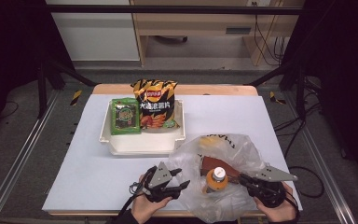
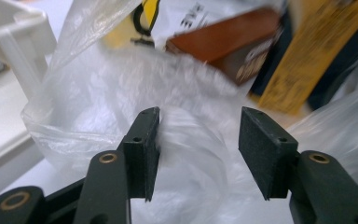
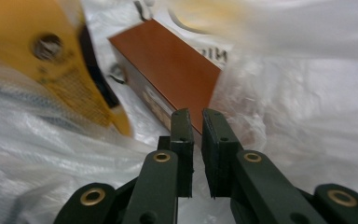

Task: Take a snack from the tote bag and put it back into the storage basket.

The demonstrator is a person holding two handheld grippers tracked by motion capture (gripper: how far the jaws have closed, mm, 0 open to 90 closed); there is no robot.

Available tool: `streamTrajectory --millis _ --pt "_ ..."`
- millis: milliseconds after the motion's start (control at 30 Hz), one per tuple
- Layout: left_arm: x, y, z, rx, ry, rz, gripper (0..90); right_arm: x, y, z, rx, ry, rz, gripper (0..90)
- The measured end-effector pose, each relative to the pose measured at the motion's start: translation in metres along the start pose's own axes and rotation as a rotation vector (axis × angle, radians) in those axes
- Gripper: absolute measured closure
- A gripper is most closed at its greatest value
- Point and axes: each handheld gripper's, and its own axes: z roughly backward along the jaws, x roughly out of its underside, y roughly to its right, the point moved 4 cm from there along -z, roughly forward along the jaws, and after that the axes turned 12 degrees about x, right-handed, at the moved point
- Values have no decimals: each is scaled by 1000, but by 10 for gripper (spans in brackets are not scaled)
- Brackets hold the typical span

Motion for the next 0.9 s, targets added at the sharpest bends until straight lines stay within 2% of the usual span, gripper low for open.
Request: streamTrajectory --millis 167,300,367,500,700,767,800,900 --pt "10 -6 -8 -20 -31 13 477 9 8 1 49 -8 -11 832" --pt "10 -7 -8 -20 -34 14 468 16 18 1 98 -20 -19 824" --pt "10 -7 -10 -23 -53 12 455 20 23 1 113 -27 -31 823" --pt "10 -6 -13 -29 -93 6 445 26 35 0 137 -34 -74 812" --pt "10 -8 -15 -23 -112 27 449 37 53 -9 139 -28 -156 759" --pt "10 -9 -16 -21 -118 39 459 41 57 -15 160 -43 -136 738" --pt "10 -10 -16 -21 -120 43 463 44 58 -18 158 -53 -142 735" --pt "10 -10 -15 -20 -116 48 464 49 57 -29 161 -66 -119 713"
